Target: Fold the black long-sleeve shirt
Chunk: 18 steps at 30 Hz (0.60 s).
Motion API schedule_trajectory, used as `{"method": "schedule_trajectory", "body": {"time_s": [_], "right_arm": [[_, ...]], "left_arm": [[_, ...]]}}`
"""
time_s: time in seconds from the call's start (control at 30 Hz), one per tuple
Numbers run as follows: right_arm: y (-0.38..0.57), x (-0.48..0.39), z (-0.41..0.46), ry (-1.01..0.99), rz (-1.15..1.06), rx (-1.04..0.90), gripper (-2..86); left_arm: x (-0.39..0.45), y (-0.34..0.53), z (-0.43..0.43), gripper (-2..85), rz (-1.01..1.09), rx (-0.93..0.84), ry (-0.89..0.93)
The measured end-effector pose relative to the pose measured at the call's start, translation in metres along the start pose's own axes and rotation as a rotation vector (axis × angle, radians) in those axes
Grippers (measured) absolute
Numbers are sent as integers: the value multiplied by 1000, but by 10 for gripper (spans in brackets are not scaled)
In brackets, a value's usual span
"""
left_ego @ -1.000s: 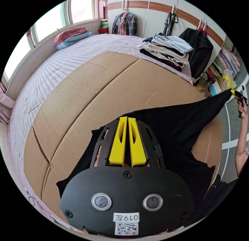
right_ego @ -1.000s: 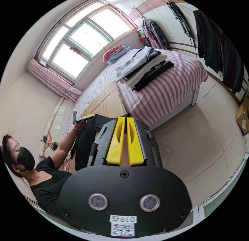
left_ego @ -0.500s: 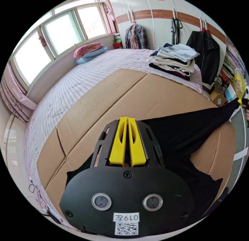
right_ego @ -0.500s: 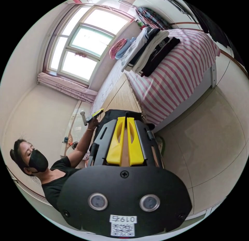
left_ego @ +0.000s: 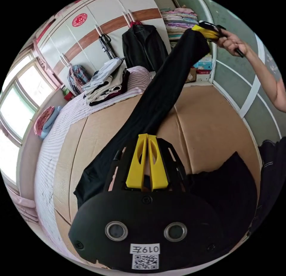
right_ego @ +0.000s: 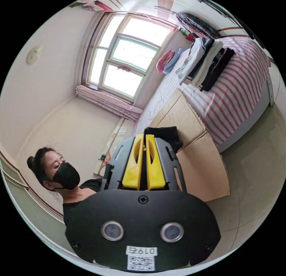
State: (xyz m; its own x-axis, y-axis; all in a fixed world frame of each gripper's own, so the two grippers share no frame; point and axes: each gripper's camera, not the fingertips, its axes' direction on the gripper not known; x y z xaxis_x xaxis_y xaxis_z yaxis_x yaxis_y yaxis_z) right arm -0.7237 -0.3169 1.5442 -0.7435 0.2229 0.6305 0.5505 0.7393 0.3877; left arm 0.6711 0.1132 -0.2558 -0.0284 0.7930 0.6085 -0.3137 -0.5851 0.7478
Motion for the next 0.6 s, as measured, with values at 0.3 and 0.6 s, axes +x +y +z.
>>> {"method": "schedule_trajectory", "body": {"time_s": [0.3,0.6], "right_arm": [[-6,74,30,522,209,-96,2],[7,54,59,694,169,-25,59]], "left_arm": [[2,-19,30,5,-118,-138,-10],[37,-14,13,6,-53,-94,-14]]}}
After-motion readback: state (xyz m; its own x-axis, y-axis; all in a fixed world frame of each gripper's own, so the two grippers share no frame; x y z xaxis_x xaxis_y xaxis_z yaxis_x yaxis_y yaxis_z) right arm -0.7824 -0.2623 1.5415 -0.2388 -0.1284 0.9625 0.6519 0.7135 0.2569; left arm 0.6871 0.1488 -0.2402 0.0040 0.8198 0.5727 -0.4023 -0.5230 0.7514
